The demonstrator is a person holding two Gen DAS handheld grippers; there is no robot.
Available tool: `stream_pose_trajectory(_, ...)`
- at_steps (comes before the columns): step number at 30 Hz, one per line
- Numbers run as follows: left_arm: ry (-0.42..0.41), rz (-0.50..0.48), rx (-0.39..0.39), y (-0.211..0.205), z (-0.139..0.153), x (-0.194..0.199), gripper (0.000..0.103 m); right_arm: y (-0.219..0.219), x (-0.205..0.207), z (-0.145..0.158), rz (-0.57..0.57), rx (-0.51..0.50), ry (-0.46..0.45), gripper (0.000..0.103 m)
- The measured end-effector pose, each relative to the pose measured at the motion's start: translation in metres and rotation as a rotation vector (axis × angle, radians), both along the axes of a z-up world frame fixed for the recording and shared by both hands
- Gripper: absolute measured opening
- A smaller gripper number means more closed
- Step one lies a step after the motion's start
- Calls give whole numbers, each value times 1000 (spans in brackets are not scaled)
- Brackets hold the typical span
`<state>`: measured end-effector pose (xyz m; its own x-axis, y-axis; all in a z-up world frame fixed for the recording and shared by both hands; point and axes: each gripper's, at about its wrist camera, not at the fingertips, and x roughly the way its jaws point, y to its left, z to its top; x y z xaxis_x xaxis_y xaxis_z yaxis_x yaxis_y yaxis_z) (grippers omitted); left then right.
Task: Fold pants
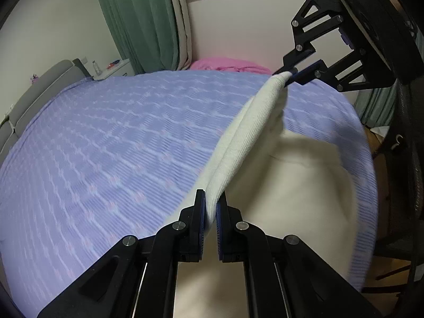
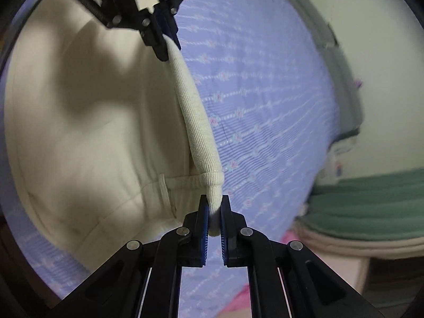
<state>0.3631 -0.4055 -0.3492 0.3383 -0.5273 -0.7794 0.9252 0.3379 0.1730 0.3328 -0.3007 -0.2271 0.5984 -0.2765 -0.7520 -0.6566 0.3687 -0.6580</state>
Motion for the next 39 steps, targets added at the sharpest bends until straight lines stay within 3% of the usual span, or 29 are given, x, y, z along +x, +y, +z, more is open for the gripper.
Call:
stream_pose_trajectory(3, -20, -23, 20, 5, -6, -44, 9, 17, -41, -16, 61, -62, -24, 7)
stream_pose_trajectory(8, 38, -56, 58, 8, -26, -100, 9, 22, -93, -34, 92, -94, -10, 7)
stream_pose_trajectory(19, 43, -108, 106, -13, -61, -168, 9, 15, -163, -68, 85, -139, 71, 7)
stream_pose_trajectory(24, 42, -88, 109, -29, -85, -183, 9, 2, -178, -95, 62, -176, 102, 7)
stream_pose_trajectory(26, 36, -66, 111, -36, -101, -186, 9, -1, -159, -109, 52, -190, 116, 7)
stream_pose_trajectory(33, 57, 2, 77, -38, -133, -186, 11, -7, -149, -149, 67, -240, 139, 7)
stream_pose_trajectory(39, 60, 0, 60, -35, -134, -186, 17, -2, -160, -165, 73, -278, 143, 9)
